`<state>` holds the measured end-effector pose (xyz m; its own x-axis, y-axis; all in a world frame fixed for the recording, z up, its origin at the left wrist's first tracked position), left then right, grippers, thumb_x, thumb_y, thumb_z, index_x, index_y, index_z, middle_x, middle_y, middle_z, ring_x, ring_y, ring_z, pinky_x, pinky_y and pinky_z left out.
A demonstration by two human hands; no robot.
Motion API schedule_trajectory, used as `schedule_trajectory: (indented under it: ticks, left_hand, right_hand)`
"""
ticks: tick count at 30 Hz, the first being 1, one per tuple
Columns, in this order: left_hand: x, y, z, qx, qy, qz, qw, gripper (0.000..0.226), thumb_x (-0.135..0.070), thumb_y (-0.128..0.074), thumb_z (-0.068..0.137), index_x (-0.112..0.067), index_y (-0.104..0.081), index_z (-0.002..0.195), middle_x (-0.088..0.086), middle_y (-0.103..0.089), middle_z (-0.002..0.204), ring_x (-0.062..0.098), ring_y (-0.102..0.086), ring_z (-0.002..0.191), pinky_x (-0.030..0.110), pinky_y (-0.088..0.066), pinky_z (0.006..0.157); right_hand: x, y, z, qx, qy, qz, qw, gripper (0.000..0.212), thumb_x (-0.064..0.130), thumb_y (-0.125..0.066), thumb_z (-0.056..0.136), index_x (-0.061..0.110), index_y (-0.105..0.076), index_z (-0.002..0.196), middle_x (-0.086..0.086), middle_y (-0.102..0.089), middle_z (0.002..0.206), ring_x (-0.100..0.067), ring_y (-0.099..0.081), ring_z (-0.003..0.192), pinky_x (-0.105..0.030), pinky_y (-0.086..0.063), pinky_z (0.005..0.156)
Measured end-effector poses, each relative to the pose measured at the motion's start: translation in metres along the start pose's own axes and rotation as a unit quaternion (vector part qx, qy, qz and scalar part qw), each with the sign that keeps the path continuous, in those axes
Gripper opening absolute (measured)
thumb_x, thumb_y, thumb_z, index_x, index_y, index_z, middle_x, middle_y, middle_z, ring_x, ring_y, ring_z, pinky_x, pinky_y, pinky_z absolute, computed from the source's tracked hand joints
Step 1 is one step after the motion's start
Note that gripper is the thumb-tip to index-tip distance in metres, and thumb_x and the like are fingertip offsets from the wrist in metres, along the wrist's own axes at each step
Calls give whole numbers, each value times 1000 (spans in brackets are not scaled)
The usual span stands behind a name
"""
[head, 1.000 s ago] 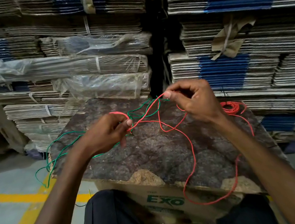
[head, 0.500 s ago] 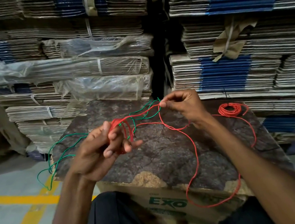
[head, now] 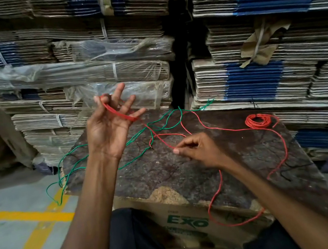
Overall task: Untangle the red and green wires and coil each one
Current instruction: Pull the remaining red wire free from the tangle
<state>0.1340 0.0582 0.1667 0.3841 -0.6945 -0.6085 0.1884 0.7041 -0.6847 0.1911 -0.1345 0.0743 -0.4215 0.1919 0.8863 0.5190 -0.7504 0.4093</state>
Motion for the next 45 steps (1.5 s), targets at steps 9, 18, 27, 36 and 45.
schedule_trajectory:
  ticks: [9,18,27,36,45]
  left_hand:
    - [-18,17,17,-137,-99,285,944,37,-25,-43,103,-18,-62,73,0,-70,96,6,-62,77,19,-40,61]
    - [0,9,2,65,-103,746,654,40,-35,-42,96,-9,-63,74,4,-61,67,23,-58,65,43,-42,68]
    - [30,15,-48,127,108,591,789,37,-22,-40,104,-9,-52,72,5,-61,50,24,-71,65,19,-44,59]
    - [48,-8,-77,108,185,274,938,32,-45,-62,90,-17,-62,74,0,-43,40,23,-67,66,52,-37,92]
    - [43,-41,-47,128,113,35,985,31,-38,-43,96,-22,-59,76,18,-56,137,38,-42,136,66,-31,104]
  right_hand:
    - [41,2,-28,31,30,-19,999,15,10,-67,90,17,-66,77,-3,-59,61,-10,-55,53,-20,-41,51]
    - [89,49,-29,-94,113,48,988,9,15,-62,88,9,-63,81,7,-55,54,-8,-50,42,-49,-43,45]
    - [110,52,7,-187,164,-25,968,12,14,-64,93,24,-67,86,19,-60,59,-4,-51,45,-18,-40,45]
    - [58,41,36,-208,81,-40,974,4,25,-71,88,25,-74,88,19,-59,53,-1,-48,39,-20,-39,42]
    - [-2,12,7,-124,-93,112,982,20,24,-63,94,7,-72,100,0,-53,53,-6,-42,34,-15,-32,36]
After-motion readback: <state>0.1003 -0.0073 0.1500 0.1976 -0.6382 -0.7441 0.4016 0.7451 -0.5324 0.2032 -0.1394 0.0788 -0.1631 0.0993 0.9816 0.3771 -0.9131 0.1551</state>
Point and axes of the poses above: each hand's wrist, its own z-axis towards the middle knuckle, its own y-axis out of the back of the hand, x = y × z, the point moved 8 cm from there along z, towards the middle knuckle
